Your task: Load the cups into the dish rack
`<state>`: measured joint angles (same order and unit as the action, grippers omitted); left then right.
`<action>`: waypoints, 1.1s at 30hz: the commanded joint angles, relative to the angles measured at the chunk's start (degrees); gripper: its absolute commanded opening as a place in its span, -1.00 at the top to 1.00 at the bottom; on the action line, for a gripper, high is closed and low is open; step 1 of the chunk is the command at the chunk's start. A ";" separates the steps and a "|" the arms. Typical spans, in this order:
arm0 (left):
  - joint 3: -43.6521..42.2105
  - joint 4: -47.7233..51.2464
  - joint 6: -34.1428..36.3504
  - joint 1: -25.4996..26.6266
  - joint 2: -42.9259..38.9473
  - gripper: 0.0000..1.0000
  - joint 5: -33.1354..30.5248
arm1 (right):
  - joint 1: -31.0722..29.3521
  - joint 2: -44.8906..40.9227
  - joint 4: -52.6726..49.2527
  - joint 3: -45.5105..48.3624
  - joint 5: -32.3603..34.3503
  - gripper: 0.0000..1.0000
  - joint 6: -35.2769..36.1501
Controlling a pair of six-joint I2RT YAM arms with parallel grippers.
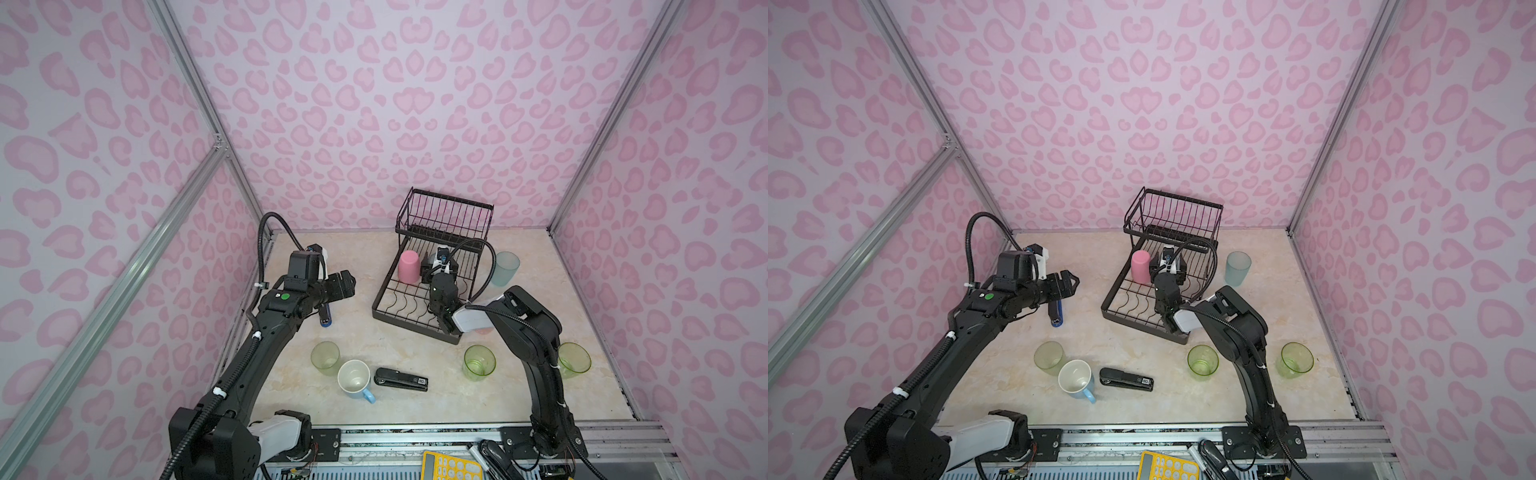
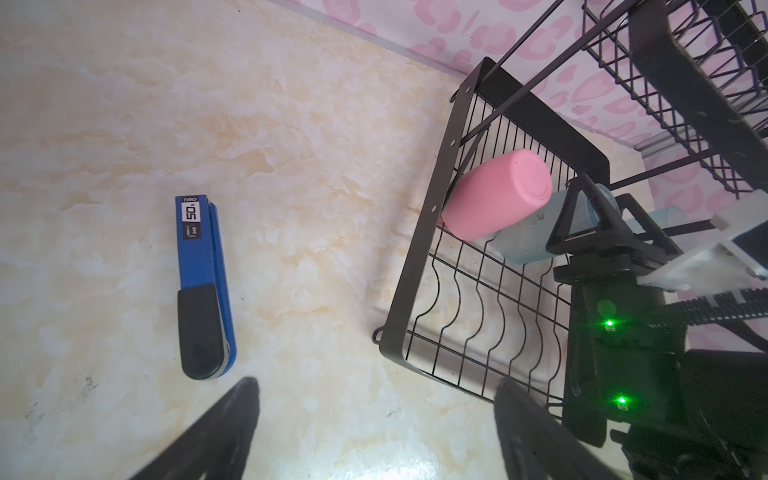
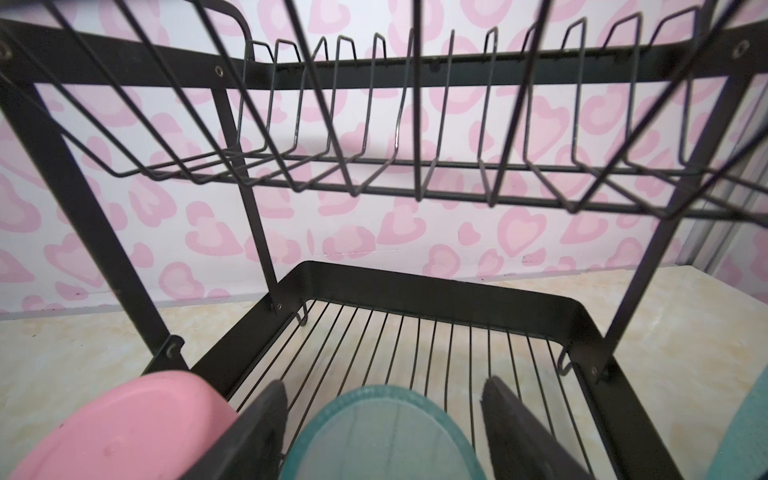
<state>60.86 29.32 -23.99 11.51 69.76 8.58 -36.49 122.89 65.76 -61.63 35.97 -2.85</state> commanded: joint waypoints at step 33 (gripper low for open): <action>-0.37 -0.06 -0.53 -0.28 -0.13 -0.82 -0.84 | -3.37 -10.52 -0.63 10.89 -3.55 -0.71 1.27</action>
<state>60.64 29.06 -24.25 11.27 69.65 7.92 -39.55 113.03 65.56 -51.77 32.49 -2.13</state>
